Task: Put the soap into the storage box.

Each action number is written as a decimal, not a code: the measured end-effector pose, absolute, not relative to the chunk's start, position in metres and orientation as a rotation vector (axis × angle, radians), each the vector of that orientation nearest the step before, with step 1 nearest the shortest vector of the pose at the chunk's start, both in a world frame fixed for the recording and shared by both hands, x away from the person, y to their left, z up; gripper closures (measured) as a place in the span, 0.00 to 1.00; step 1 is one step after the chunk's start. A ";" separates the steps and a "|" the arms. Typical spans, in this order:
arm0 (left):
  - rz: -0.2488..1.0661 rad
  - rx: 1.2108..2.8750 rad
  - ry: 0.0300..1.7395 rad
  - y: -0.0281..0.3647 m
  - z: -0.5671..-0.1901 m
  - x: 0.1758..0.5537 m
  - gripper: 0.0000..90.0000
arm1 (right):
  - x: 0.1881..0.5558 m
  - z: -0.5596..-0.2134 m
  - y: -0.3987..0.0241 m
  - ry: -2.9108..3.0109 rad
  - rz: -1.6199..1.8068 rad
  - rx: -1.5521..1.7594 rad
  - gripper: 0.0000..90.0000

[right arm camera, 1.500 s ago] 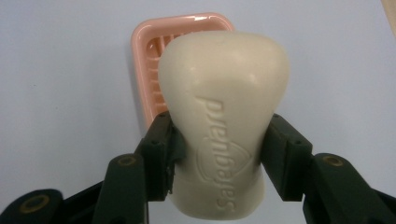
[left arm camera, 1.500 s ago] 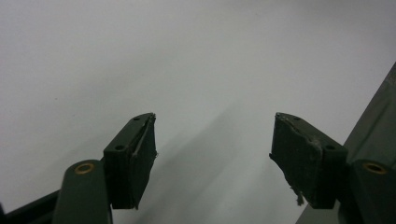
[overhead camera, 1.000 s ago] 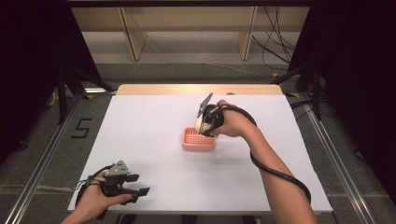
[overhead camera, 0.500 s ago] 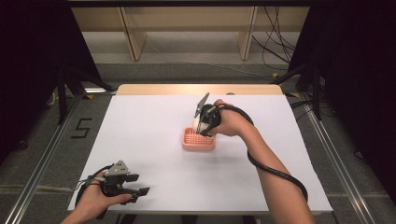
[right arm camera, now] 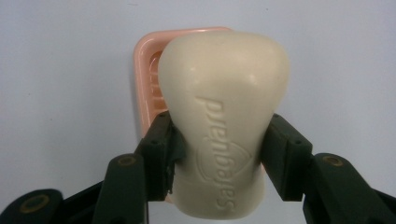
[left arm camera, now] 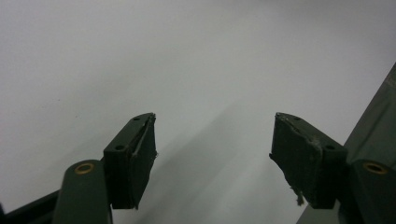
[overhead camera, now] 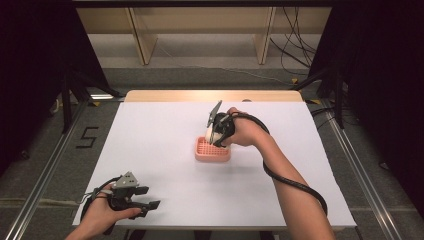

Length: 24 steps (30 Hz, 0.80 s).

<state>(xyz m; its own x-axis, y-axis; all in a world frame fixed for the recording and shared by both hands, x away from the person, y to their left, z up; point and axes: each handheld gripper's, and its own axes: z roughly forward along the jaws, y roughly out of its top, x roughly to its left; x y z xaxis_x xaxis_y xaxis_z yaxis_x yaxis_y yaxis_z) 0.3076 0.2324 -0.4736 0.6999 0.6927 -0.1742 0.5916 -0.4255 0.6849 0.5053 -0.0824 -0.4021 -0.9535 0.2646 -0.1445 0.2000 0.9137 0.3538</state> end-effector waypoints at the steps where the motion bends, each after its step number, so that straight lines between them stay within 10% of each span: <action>1: 0.181 2.144 0.985 0.232 -0.474 0.307 0.34 | 0.507 -0.403 -0.082 2.889 0.520 0.322 0.56; 24: 0.166 2.143 0.978 0.232 -0.474 0.307 0.34 | 0.510 -0.413 -0.076 2.917 0.481 0.325 0.56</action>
